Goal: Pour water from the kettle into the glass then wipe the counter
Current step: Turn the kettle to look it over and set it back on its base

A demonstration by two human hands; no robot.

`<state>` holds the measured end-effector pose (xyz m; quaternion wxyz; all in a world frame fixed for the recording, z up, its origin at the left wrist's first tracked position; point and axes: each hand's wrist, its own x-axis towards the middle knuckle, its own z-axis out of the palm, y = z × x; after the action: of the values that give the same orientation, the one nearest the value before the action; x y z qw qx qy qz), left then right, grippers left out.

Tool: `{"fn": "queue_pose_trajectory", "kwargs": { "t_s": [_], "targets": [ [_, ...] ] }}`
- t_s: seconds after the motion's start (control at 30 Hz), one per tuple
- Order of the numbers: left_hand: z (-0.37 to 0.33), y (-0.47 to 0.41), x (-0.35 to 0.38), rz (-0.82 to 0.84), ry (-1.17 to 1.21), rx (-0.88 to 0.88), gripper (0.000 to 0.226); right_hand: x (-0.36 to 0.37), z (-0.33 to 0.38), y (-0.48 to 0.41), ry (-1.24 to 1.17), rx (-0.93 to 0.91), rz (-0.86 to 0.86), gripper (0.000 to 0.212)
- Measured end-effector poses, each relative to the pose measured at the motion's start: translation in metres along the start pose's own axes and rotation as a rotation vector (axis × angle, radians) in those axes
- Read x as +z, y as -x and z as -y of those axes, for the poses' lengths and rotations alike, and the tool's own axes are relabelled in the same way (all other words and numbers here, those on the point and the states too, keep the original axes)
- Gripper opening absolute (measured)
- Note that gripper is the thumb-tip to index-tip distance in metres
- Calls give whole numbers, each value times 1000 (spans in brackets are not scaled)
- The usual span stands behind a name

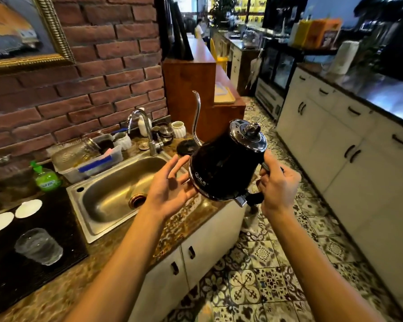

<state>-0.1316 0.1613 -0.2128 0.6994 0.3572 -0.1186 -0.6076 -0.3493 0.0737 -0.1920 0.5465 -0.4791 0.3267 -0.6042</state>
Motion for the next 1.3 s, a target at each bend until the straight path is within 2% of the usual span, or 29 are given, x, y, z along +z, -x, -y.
{"fn": "queue_pose_trajectory", "kwargs": {
  "t_s": [0.13, 0.27, 0.4, 0.53, 0.67, 0.83, 1.0, 1.2, 1.3],
  "targets": [
    [5, -30, 17, 19, -45, -17, 52, -12, 3, -30, 21, -5, -22, 52],
    [6, -63, 35, 39, -105, -8, 40, -18, 5, -63, -21, -16, -8, 50],
    [1, -98, 53, 47, -175, 23, 53, -18, 10, -100, -51, -13, 26, 49],
    [-7, -132, 66, 62, -167, 58, 56, -15, 13, -135, -78, -21, 48, 48],
    [-13, -157, 75, 77, -127, 64, 47, -11, 15, -163, -81, -27, 64, 46],
    [-19, -179, 87, 88, -108, 61, 47, -11, 16, -189, -68, -57, 71, 46],
    [-14, -198, 99, 49, -87, 79, 53, -17, 14, -215, -52, -60, 87, 47],
    [4, -220, 115, 104, -31, 86, 36, -32, 9, -250, -60, -33, 167, 43],
    [15, -231, 132, 24, -7, 112, 55, -40, 7, -273, -68, -17, 216, 48]
  ]
}}
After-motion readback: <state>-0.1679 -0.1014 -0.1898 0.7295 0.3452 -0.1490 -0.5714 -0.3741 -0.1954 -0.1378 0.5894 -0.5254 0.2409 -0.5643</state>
